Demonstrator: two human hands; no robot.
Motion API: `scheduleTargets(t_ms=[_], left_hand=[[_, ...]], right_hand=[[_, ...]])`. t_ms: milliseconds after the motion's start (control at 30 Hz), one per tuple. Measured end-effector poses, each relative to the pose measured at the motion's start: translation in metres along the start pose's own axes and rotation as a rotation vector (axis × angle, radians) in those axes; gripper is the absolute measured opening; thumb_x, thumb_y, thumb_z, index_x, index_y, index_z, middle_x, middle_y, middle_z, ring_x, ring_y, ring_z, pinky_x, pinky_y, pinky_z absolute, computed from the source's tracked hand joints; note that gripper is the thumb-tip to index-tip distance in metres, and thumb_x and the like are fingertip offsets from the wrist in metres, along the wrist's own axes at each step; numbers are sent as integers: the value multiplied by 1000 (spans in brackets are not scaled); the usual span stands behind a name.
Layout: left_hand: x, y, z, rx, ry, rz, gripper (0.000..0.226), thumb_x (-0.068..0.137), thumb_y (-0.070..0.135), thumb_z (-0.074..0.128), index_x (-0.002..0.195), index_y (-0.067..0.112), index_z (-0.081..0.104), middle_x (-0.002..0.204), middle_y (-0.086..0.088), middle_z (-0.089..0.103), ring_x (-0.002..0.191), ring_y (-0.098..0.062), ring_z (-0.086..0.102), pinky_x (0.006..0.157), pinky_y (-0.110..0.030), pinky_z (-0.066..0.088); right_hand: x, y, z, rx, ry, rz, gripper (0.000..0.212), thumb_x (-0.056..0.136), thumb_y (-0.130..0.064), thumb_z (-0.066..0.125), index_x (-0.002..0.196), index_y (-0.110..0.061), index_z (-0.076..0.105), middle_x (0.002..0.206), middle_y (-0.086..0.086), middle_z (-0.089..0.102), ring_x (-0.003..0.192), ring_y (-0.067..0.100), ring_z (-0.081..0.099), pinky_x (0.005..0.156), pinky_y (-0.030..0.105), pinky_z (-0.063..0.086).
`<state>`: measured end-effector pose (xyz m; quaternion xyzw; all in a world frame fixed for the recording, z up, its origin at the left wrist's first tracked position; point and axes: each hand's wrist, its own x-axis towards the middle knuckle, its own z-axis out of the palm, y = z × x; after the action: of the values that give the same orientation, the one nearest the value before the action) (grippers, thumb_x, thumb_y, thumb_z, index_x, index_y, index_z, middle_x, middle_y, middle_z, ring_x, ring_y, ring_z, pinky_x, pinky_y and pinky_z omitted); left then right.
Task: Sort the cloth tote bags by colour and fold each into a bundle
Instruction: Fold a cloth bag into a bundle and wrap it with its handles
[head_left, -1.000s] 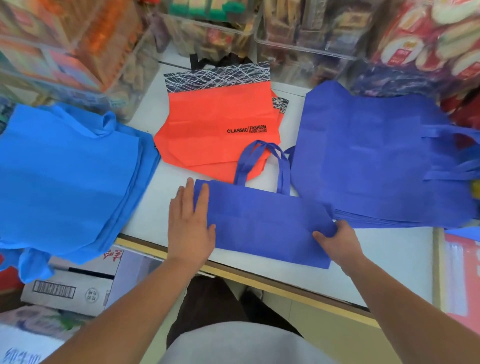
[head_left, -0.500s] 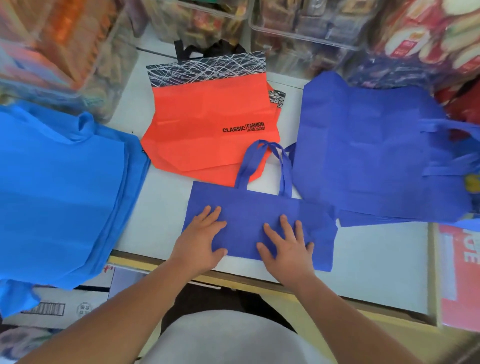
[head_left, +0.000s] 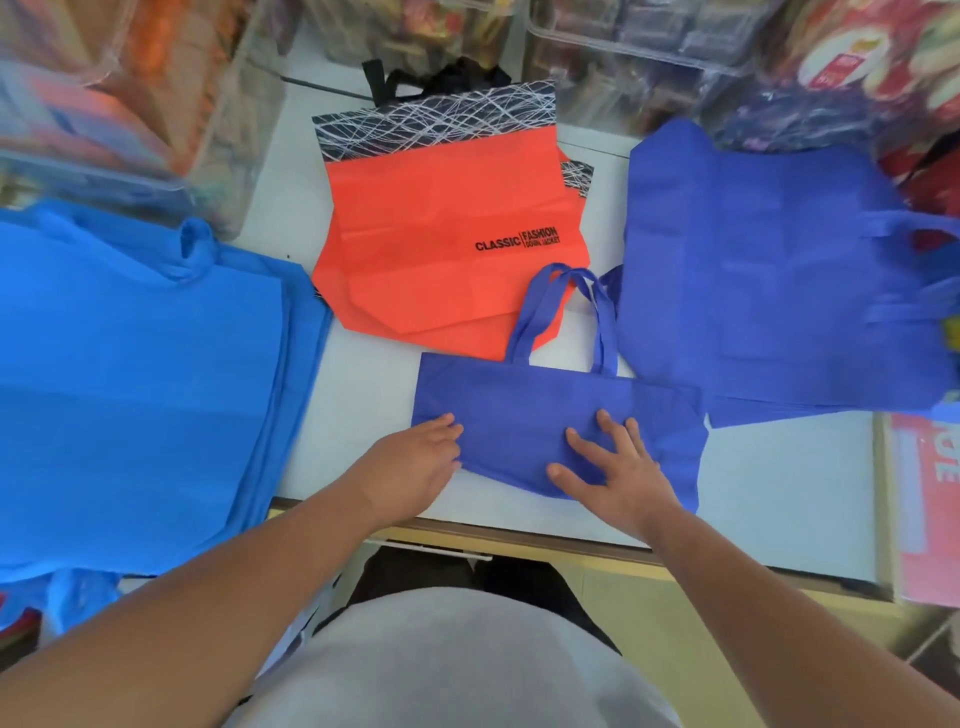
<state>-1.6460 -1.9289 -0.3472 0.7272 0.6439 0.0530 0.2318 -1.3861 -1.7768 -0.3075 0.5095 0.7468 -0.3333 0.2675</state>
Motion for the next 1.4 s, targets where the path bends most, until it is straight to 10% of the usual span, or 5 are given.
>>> scheduleTargets(t_ms=[167, 367, 567, 933, 1400], left_hand=[[-8, 4, -22, -305, 15, -296, 41, 100, 48, 34, 100, 15, 59, 112, -3, 65, 100, -26, 62, 88, -44, 51], [-23, -5, -21, -413, 221, -522, 17, 100, 33, 57, 94, 18, 64, 95, 5, 60, 87, -19, 60, 80, -39, 53], [-2, 20, -12, 168, 380, -466, 34, 75, 13, 75, 109, 12, 66, 135, -13, 60, 110, -36, 57, 92, -48, 46], [3, 46, 5, 102, -289, -497, 80, 91, 8, 45, 161, 25, 9, 169, 5, -11, 156, -18, -12, 125, -45, 6], [-14, 55, 30, 80, 157, -699, 47, 72, 26, 85, 117, 21, 71, 135, -9, 61, 117, -30, 60, 71, -41, 55]], right_hand=[[-18, 6, -31, -60, -166, -101, 91, 72, -84, 63, 151, -52, 32, 159, -30, 19, 154, 8, 10, 123, 35, 23], [-20, 72, -43, 210, 42, -57, 11, 87, -38, 75, 84, -29, 70, 70, -8, 64, 74, 22, 62, 60, 18, 43], [5, 83, -24, 583, 225, 141, 32, 79, -42, 84, 92, -22, 63, 86, 0, 65, 76, 20, 60, 67, 35, 51], [27, 69, -20, 654, 272, 402, 71, 73, -46, 86, 123, -9, 52, 118, 9, 59, 103, 31, 61, 88, 47, 56], [0, -41, -133, 462, 500, -318, 18, 84, -32, 76, 87, -29, 59, 77, -20, 55, 73, 0, 52, 60, 21, 41]])
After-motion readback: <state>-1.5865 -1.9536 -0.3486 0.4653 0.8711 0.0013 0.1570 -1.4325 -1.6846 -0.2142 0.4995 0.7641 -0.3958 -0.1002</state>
